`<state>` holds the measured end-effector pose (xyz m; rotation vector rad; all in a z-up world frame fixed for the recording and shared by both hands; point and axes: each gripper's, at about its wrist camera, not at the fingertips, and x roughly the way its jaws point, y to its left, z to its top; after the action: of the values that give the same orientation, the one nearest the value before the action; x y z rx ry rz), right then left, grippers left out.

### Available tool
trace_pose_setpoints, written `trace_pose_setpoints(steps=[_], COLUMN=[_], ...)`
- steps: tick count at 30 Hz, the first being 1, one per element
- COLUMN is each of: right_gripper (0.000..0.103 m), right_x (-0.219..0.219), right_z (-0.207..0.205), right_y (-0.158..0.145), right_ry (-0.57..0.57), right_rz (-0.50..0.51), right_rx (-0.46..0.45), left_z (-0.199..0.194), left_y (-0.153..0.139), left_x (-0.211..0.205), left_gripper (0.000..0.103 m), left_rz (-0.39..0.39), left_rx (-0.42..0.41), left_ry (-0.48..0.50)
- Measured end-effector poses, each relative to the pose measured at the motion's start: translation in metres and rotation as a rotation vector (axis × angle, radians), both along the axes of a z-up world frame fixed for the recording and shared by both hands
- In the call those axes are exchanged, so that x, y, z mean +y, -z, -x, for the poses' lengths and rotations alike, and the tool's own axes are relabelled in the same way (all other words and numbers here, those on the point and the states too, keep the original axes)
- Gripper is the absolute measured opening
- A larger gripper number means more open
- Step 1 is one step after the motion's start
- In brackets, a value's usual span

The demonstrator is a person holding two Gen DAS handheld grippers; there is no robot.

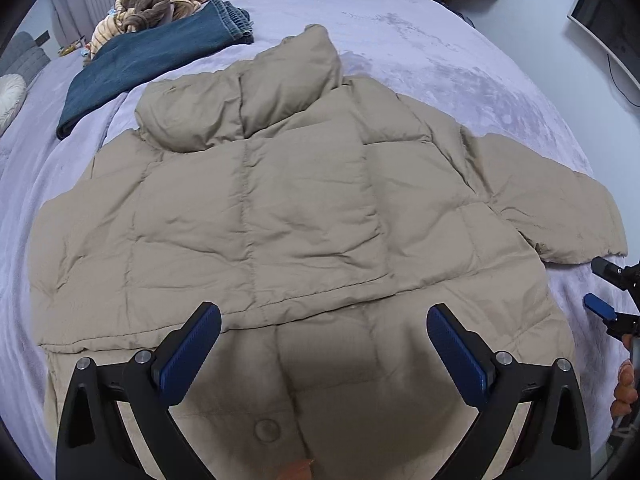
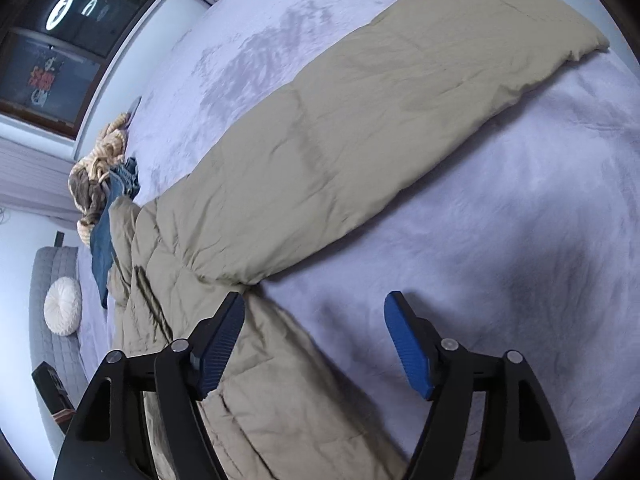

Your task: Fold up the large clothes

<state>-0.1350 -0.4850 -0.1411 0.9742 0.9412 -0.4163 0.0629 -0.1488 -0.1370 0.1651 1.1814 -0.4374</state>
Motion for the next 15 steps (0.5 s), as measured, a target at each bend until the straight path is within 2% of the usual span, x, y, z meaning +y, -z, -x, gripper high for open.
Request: trace_pose_setpoints(steps=[2, 5, 6, 11, 15], right_gripper=[0.085, 0.096, 0.103, 0.103, 0.103], right_x=[-0.024, -0.054, -0.060, -0.098, -0.126], right_z=[0.010, 0.022, 0.024, 0.029, 0.028], right_y=[0.005, 0.010, 0.010, 0.006, 0.013], right_ry=[0.056, 0.133, 0.151, 0.235, 0.278], right_rz=[-0.029, -0.084, -0.091, -0.087, -0.163], right_rx=[-0.021, -0.074, -0.088, -0.169, -0.218], left_z=[0.000, 0.002, 0.003, 0.003, 0.000], left_y=[0.002, 0.003, 0.004, 0.008, 0.012], left_x=[-0.012, -0.027, -0.031, -0.048, -0.054], left_gripper=[0.103, 0.103, 0.103, 0.103, 0.103], left_rz=[-0.004, -0.021, -0.024, -0.030, -0.019], left_rx=[0.010, 0.010, 0.011, 0.038, 0.061], left_ry=[0.007, 0.012, 0.013, 0.016, 0.000])
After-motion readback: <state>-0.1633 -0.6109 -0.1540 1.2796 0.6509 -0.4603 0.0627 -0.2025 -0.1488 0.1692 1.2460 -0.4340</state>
